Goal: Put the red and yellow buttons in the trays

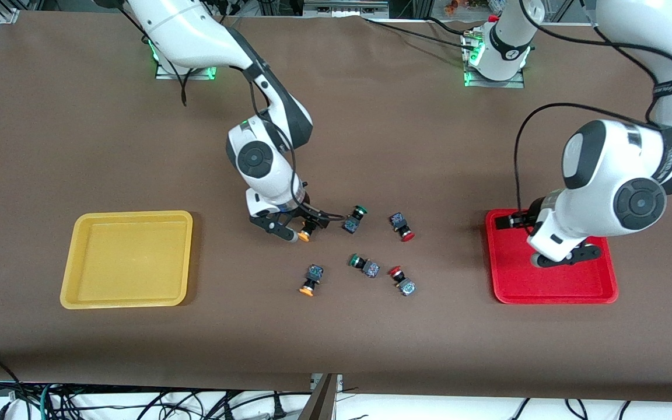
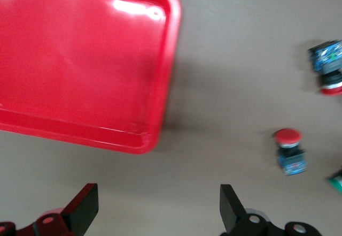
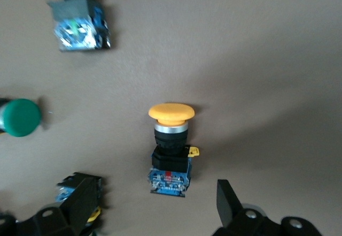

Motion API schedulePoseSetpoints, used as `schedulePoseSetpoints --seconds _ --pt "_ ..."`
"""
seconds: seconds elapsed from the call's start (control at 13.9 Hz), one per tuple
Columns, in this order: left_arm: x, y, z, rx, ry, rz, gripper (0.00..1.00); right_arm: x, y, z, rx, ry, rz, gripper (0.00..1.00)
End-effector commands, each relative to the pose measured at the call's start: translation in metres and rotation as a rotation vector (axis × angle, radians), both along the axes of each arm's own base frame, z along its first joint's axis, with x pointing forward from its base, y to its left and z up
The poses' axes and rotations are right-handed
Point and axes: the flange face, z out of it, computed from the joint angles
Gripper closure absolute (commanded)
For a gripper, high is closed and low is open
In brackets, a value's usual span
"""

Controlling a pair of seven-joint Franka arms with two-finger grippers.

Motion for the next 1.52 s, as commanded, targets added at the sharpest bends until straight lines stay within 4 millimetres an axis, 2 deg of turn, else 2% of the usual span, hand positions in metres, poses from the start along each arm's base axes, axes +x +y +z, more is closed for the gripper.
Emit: schedulePoseSetpoints --seconds 0.0,0.07,0.22,0.36,0.58,0.65,0.72,0.79,0.87,0.94,1.01,1.15,1.23,1.37,1.44 --pt "0.003 -0.059 -0.03 0.013 -0.011 0.13 0.0 0.0 0.013 -0.021 0.019 -0.019 -0.037 0.01" --pt "0.002 -0.082 -0.045 0.031 -0.017 0.192 0.0 -0.005 0.017 -0.029 0.019 -0.022 -0.03 0.02" --pt "-0.006 -0.123 -0.07 0.072 -0.028 0.281 0.0 -0.006 0.019 -0.032 0.016 -0.023 -0.025 0.15" --pt "-0.01 -0.13 -0.095 0.092 -0.002 0.313 0.0 -0.006 0.019 -0.031 0.015 -0.025 -0.02 0.39" --pt "-0.015 -0.142 -0.114 0.061 0.009 0.363 0.0 -0.004 0.016 -0.024 0.013 -0.027 -0.002 0.76" --pt "-0.018 -0.147 -0.125 0.064 0.018 0.391 0.0 -0.003 0.014 -0.024 0.005 -0.017 0.001 0.84" --pt "-0.028 -0.167 -0.135 0.064 0.012 0.396 0.0 -0.001 0.012 -0.012 -0.002 -0.01 0.003 0.89" --pt "-0.034 -0.183 -0.145 0.059 -0.011 0.414 0.0 0.002 0.008 0.0 -0.016 0.006 0.01 0.89" --pt "-0.039 -0.201 -0.153 0.054 -0.036 0.437 0.0 0.01 -0.002 0.023 -0.025 0.021 0.035 0.89" --pt "-0.044 -0.213 -0.157 0.055 -0.048 0.463 0.0 0.016 -0.015 0.045 -0.041 0.039 0.069 0.89" --pt "-0.047 -0.217 -0.161 0.061 -0.048 0.468 0.0 0.019 -0.027 0.065 -0.064 0.053 0.122 0.89" --pt "-0.06 -0.221 -0.177 0.083 -0.023 0.454 0.0 0.036 -0.076 0.094 -0.134 0.072 0.21 0.89" --pt "-0.068 -0.223 -0.185 0.093 -0.013 0.446 0.0 0.044 -0.103 0.105 -0.163 0.096 0.266 0.89" --pt "-0.074 -0.225 -0.19 0.103 -0.008 0.436 0.01 0.063 -0.171 0.108 -0.212 0.139 0.387 0.88" --pt "-0.073 -0.225 -0.19 0.1 -0.014 0.436 0.06 0.074 -0.207 0.11 -0.231 0.136 0.452 0.88"
